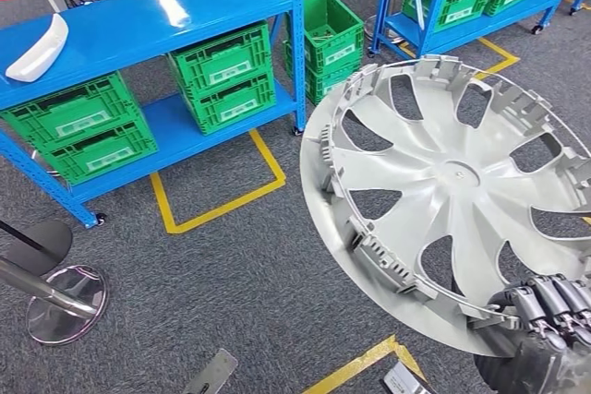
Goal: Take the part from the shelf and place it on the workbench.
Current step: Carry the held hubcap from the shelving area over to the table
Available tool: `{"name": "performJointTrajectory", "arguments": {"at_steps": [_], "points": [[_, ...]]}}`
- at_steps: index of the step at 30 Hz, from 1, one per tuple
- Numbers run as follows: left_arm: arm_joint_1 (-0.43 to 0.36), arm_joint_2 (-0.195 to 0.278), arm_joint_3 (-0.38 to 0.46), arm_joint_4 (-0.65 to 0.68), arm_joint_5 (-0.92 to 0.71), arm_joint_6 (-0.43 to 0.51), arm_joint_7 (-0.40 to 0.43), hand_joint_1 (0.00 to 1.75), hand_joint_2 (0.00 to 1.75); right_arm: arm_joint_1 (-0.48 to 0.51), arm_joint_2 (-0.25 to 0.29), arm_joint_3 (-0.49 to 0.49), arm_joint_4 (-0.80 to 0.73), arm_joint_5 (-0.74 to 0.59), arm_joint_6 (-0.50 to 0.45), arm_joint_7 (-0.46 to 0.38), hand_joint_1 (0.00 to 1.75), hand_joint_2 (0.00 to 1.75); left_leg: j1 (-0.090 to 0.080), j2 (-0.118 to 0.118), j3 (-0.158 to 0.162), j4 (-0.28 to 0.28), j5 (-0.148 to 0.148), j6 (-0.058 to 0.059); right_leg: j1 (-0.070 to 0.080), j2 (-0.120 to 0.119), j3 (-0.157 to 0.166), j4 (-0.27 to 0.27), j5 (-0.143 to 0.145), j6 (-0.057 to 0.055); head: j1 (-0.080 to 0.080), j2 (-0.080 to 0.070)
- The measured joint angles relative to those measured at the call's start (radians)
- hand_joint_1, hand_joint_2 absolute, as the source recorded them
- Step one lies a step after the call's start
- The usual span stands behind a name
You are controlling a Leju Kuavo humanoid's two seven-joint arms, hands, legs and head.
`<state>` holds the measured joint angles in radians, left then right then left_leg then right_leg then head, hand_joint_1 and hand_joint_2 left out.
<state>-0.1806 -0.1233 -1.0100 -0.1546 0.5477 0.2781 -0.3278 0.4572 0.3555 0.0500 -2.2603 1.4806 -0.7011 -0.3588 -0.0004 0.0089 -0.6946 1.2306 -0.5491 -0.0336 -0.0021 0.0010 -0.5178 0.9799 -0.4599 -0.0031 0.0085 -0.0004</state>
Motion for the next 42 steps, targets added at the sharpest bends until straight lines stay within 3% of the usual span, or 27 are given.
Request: {"name": "performJointTrajectory", "arguments": {"at_steps": [1,2,5,7,9,11,12,15,16,17,18,20,22,25,27,30,31,32,33,36,38,41,42], "points": [[0.000,0.000,-0.001,0.000,-0.002,0.000,0.003,0.00,1.75,0.001,0.000,-0.001,0.000,0.006,0.000,0.005,1.75,1.75,0.000,-0.001,-0.005,0.030,-0.004,0.001,0.001,0.005,-0.007,0.001,0.005,0.000,0.000,0.000],[-0.001,-0.001,-0.001,-0.001,-0.004,0.000,0.007,0.00,1.75,0.002,0.000,-0.001,0.000,0.012,0.000,0.011,1.75,1.75,-0.001,-0.003,0.008,0.020,0.013,0.004,0.003,0.010,-0.011,0.001,0.008,0.000,0.000,0.000],[-0.007,-0.004,-0.002,-0.002,-0.010,0.000,0.016,0.00,1.75,0.007,0.000,-0.001,-0.006,0.036,0.000,0.031,1.75,1.75,-0.004,-0.017,0.123,-0.170,0.099,0.022,0.006,0.024,-0.018,0.003,0.014,0.005,0.000,0.000],[-0.011,-0.005,-0.003,-0.002,-0.016,0.000,0.022,0.00,1.75,0.011,0.000,0.001,-0.013,0.055,0.000,0.051,1.75,1.75,-0.007,-0.028,0.168,-0.256,0.115,0.033,0.006,0.030,-0.024,0.006,0.018,0.013,0.000,0.000],[-0.014,-0.007,-0.003,-0.003,-0.023,0.000,0.030,0.00,1.75,0.018,0.000,0.005,-0.020,0.076,0.000,0.081,1.75,1.75,-0.006,-0.025,0.169,-0.272,0.114,0.039,0.007,0.033,-0.031,0.008,0.023,0.024,0.001,0.000],[-0.016,-0.010,-0.005,-0.004,-0.029,0.000,0.035,0.00,1.75,0.027,0.000,0.008,-0.029,0.087,0.000,0.102,1.75,1.75,-0.002,-0.020,0.166,-0.278,0.119,0.047,0.006,0.027,-0.047,0.030,0.006,0.035,0.004,0.000],[-0.017,-0.011,-0.006,-0.005,-0.031,0.000,0.038,0.00,1.75,0.030,0.000,0.008,-0.033,0.089,0.000,0.105,1.75,1.75,0.001,-0.017,0.166,-0.281,0.121,0.051,0.004,0.021,-0.065,0.068,-0.018,0.040,0.007,0.000],[-0.018,-0.012,-0.011,-0.006,-0.039,-0.002,0.048,0.00,1.75,0.035,0.000,0.008,-0.039,0.091,0.000,0.105,1.75,1.75,0.002,-0.003,0.162,-0.280,0.124,0.055,-0.003,0.009,-0.155,0.269,-0.112,0.058,0.013,0.000],[-0.018,-0.012,-0.013,-0.006,-0.041,-0.004,0.051,0.00,1.75,0.038,0.000,0.008,-0.040,0.092,0.000,0.104,1.75,1.75,0.003,0.001,0.161,-0.280,0.125,0.054,-0.006,0.007,-0.170,0.308,-0.120,0.062,0.013,0.000],[-0.018,-0.013,-0.015,-0.006,-0.044,-0.005,0.053,0.00,1.75,0.042,0.000,0.008,-0.041,0.092,0.000,0.101,1.75,1.75,0.003,0.005,0.160,-0.279,0.126,0.053,-0.010,0.006,-0.167,0.305,-0.109,0.066,0.013,0.000],[-0.019,-0.013,-0.018,-0.006,-0.048,-0.007,0.055,0.00,1.75,0.045,0.000,0.008,-0.042,0.092,0.000,0.100,1.75,1.75,0.005,0.007,0.160,-0.277,0.126,0.051,-0.013,0.003,-0.141,0.259,-0.080,0.069,0.013,0.000],[-0.021,-0.014,-0.021,-0.006,-0.055,-0.010,0.060,0.00,1.75,0.049,0.000,0.008,-0.047,0.092,0.000,0.097,1.75,1.75,0.007,0.009,0.158,-0.270,0.125,0.041,-0.017,-0.008,-0.063,0.116,-0.023,0.077,0.013,0.000],[-0.024,-0.013,-0.023,-0.007,-0.058,-0.012,0.065,0.00,1.75,0.052,0.000,0.008,-0.054,0.092,0.000,0.096,1.75,1.75,0.006,0.010,0.152,-0.261,0.124,0.028,-0.017,-0.011,-0.020,0.033,-0.004,0.069,0.013,0.000],[-0.025,-0.013,-0.026,-0.008,-0.059,-0.012,0.066,0.00,1.75,0.056,0.000,0.007,-0.059,0.092,0.000,0.095,1.75,1.75,0.006,0.011,0.144,-0.257,0.129,0.013,-0.014,-0.001,-0.028,0.033,0.001,0.040,0.011,0.000],[-0.026,-0.014,-0.027,-0.008,-0.059,-0.011,0.066,0.00,1.75,0.058,0.000,0.007,-0.061,0.092,0.000,0.096,1.75,1.75,0.007,0.007,0.125,-0.220,0.098,0.006,-0.015,0.003,-0.036,0.033,0.008,0.026,0.010,0.000],[-0.026,-0.014,-0.028,-0.008,-0.059,-0.011,0.066,0.00,1.75,0.059,0.000,0.006,-0.065,0.092,0.000,0.095,1.75,1.75,0.007,-0.001,0.036,-0.026,-0.006,0.004,-0.010,0.011,-0.051,0.033,0.018,0.010,0.008,0.000],[-0.025,-0.014,-0.028,-0.008,-0.059,-0.011,0.066,0.00,1.75,0.059,0.000,0.006,-0.065,0.092,0.000,0.095,1.75,1.75,0.006,-0.002,0.011,0.028,-0.025,0.007,-0.008,0.015,-0.056,0.033,0.020,0.007,0.008,0.000],[-0.025,-0.014,-0.028,-0.008,-0.060,-0.011,0.066,0.00,1.75,0.061,0.000,0.006,-0.065,0.092,0.000,0.095,1.75,1.75,0.005,-0.002,0.003,0.048,-0.023,0.011,-0.005,0.019,-0.058,0.033,0.022,0.006,0.008,0.000],[-0.025,-0.014,-0.028,-0.008,-0.062,-0.012,0.066,0.00,1.75,0.062,0.000,0.006,-0.066,0.092,0.000,0.096,1.75,1.75,0.002,-0.004,0.016,0.028,-0.002,0.017,-0.003,0.023,-0.059,0.033,0.023,0.005,0.008,0.000],[-0.027,-0.009,-0.028,-0.008,-0.066,-0.015,0.065,0.00,1.75,0.065,0.000,0.006,-0.071,0.092,0.000,0.099,1.75,1.75,-0.014,-0.024,0.119,-0.169,0.092,0.053,0.001,0.035,-0.059,0.033,0.027,0.008,0.009,0.000],[-0.028,-0.004,-0.028,-0.008,-0.067,-0.017,0.064,0.00,1.75,0.066,0.000,0.006,-0.075,0.092,0.000,0.103,1.75,1.75,-0.025,-0.036,0.157,-0.250,0.110,0.069,-0.003,0.042,-0.065,0.032,0.033,0.016,0.008,0.000],[-0.029,-0.004,-0.028,-0.009,-0.073,-0.018,0.063,0.00,1.75,0.070,0.000,0.005,-0.081,0.092,0.000,0.110,1.75,1.75,-0.024,-0.030,0.169,-0.292,0.127,0.074,-0.008,0.043,-0.072,0.023,0.042,0.034,0.001,0.000],[-0.030,-0.004,-0.028,-0.010,-0.075,-0.018,0.063,0.00,1.75,0.070,0.000,0.004,-0.083,0.092,0.000,0.113,1.75,1.75,-0.020,-0.026,0.173,-0.305,0.135,0.074,-0.008,0.036,-0.082,0.038,0.030,0.039,0.001,0.000]]}}
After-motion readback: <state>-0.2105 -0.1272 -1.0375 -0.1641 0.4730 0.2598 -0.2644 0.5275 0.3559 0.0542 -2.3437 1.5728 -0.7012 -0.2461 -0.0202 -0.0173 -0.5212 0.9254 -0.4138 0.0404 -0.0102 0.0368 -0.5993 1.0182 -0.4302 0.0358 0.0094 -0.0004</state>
